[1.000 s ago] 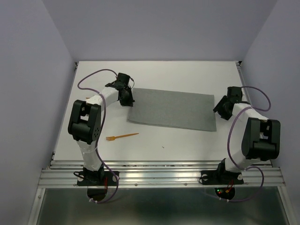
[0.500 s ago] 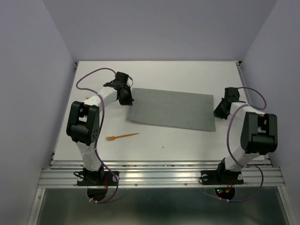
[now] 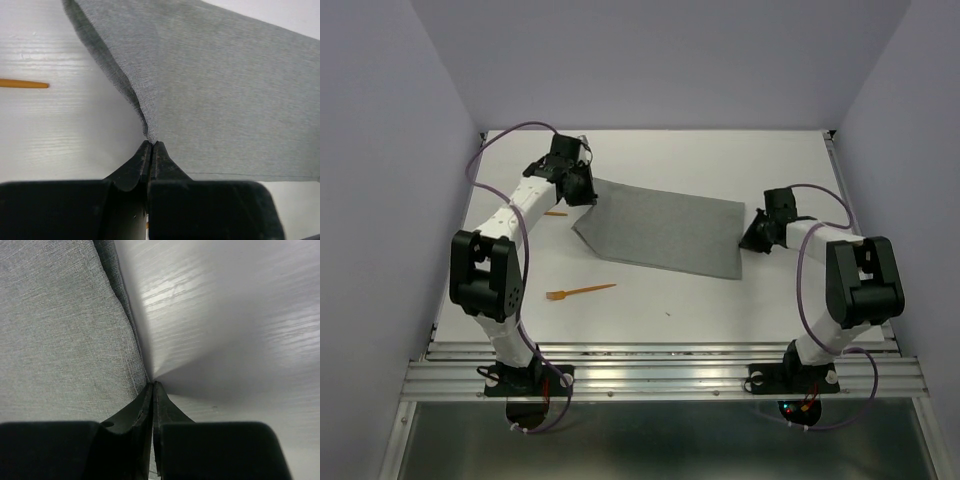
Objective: Fold the napkin into a case and place the utensils inside
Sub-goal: Pick up the rectangle-folded napkin at the center of the board, then fold the rectangle-folded napkin at the center of the board.
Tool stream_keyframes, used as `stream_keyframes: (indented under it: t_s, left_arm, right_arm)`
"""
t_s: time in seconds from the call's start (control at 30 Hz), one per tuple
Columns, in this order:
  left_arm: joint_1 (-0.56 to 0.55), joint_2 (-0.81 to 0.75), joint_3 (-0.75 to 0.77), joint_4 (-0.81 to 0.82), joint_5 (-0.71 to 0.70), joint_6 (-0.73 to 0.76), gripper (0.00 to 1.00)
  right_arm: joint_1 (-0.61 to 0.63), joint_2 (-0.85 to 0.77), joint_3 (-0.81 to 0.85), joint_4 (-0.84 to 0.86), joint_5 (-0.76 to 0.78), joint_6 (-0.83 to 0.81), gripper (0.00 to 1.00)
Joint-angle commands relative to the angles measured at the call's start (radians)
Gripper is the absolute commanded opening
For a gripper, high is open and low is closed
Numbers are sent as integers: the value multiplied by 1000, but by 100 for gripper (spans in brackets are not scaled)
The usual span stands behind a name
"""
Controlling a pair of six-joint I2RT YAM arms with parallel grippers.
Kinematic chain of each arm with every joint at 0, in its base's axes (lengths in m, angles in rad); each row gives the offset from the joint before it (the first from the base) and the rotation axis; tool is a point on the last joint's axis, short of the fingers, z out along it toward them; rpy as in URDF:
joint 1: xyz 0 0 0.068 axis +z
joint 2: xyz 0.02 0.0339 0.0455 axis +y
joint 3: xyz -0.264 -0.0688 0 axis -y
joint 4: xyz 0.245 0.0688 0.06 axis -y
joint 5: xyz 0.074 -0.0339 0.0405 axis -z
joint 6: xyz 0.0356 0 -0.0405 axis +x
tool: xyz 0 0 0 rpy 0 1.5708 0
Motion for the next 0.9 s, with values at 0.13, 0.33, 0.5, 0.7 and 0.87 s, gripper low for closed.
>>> stream_keyframes:
  t_s: [0.13, 0.33, 0.5, 0.7, 0.87]
  left_arm:
    - [-121, -52, 121, -23, 69, -5, 0]
    - [-227, -13, 198, -15, 92, -45, 0]
    - [-305, 55, 261, -14, 95, -74, 0]
    - [-348, 125, 362, -41, 96, -68, 0]
    - [-386, 187, 439, -72, 107, -59, 0]
  right_arm:
    - [75, 76, 6, 28, -32, 71, 8]
    - [93, 88, 11, 39, -32, 84, 8]
    - [93, 90, 15, 36, -22, 83, 8]
    - [93, 36, 14, -56, 187, 64, 8]
    - [58, -76, -14, -90, 283, 68, 11]
